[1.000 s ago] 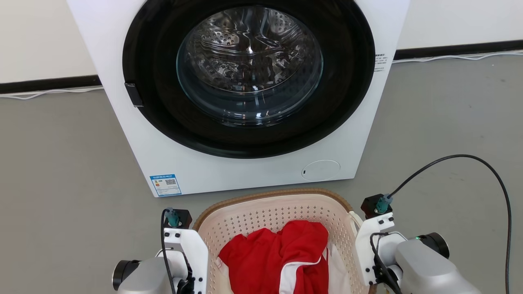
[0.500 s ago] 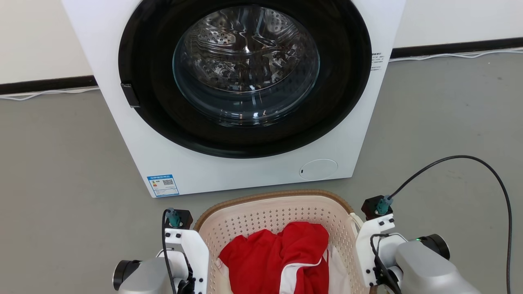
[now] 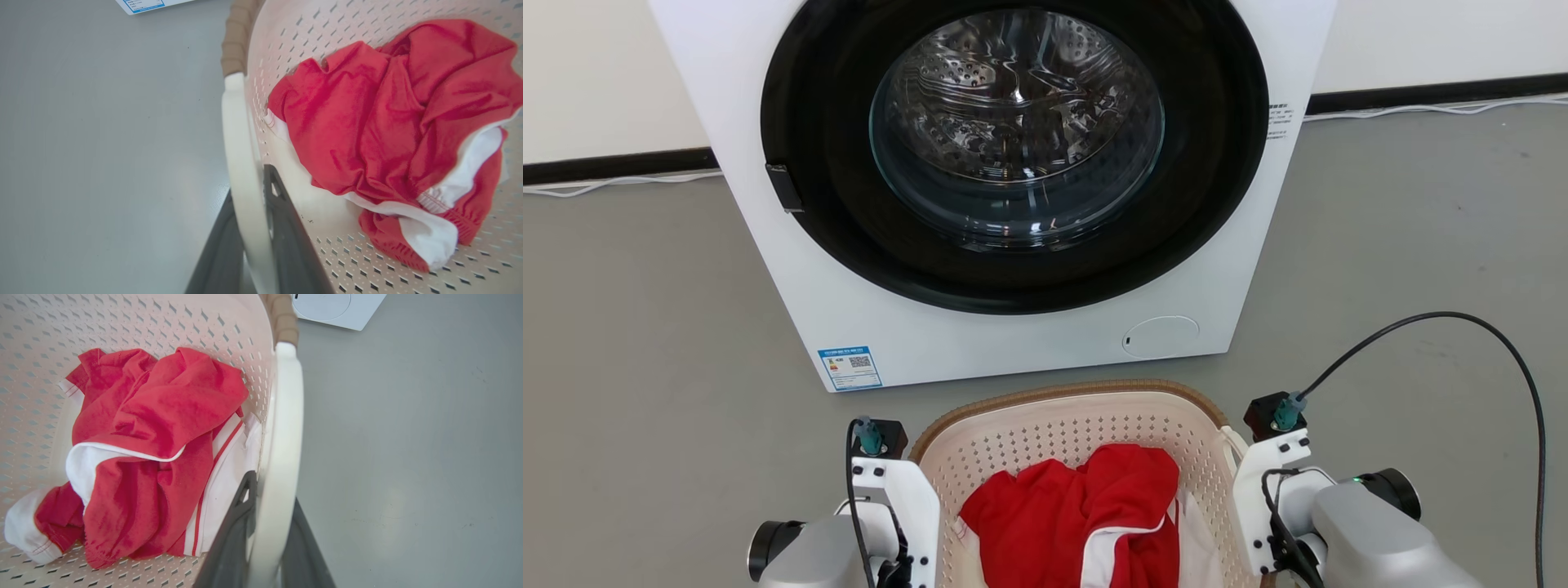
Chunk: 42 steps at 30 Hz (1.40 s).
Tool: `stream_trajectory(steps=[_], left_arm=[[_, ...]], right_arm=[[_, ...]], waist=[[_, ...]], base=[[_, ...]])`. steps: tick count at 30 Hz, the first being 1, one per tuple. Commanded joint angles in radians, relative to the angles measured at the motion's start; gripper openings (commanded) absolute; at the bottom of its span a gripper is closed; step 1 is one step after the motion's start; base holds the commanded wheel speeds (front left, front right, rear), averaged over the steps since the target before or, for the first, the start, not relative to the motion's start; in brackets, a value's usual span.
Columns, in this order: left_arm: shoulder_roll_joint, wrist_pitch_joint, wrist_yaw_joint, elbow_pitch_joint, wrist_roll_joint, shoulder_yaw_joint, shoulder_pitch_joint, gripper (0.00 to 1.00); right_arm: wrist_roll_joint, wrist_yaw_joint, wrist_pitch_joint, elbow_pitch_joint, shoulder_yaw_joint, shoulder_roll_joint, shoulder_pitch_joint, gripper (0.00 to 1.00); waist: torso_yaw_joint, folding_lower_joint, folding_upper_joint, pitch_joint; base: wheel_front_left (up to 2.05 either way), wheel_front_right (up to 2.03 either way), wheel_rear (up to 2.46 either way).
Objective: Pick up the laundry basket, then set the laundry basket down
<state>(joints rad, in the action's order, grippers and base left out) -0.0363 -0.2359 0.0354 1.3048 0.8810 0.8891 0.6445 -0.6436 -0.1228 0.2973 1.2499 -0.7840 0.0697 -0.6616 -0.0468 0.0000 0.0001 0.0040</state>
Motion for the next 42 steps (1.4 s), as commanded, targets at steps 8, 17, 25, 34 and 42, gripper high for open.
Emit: stream_trajectory(steps=[8,17,25,34,42], left_arm=[[-0.014,0.022,0.003,-0.015,0.002,-0.005,0.048,0.00],[-0.024,0.042,-0.010,-0.015,-0.011,0.007,0.109,0.00],[-0.035,0.083,-0.035,-0.015,-0.030,0.018,0.182,0.00],[-0.032,0.151,-0.066,-0.027,-0.052,0.028,0.289,0.00],[-0.024,0.206,-0.086,-0.038,-0.062,0.035,0.367,0.00]], right_arm=[[-0.010,-0.008,-0.036,-0.038,-0.034,-0.019,-0.046,0.00],[-0.011,-0.008,-0.107,-0.033,-0.037,-0.019,-0.088,0.00],[0.001,-0.008,-0.202,-0.021,-0.039,-0.019,-0.123,0.00],[0.031,-0.008,-0.308,0.019,-0.018,-0.012,-0.202,0.00],[0.077,-0.008,-0.397,0.036,0.008,0.024,-0.282,0.00]], waist=[[0.004,0.0000,-0.0001,0.033],[0.018,0.0000,-0.0001,0.127],[0.034,0.0000,-0.0001,0.240],[0.059,0.0000,-0.0001,0.405],[0.078,0.0000,-0.0001,0.543]], base=[[0.00,0.00,0.00],[0.00,0.00,0.00],[0.00,0.00,0.00],[0.00,0.00,0.00],[0.00,0.00,0.00]])
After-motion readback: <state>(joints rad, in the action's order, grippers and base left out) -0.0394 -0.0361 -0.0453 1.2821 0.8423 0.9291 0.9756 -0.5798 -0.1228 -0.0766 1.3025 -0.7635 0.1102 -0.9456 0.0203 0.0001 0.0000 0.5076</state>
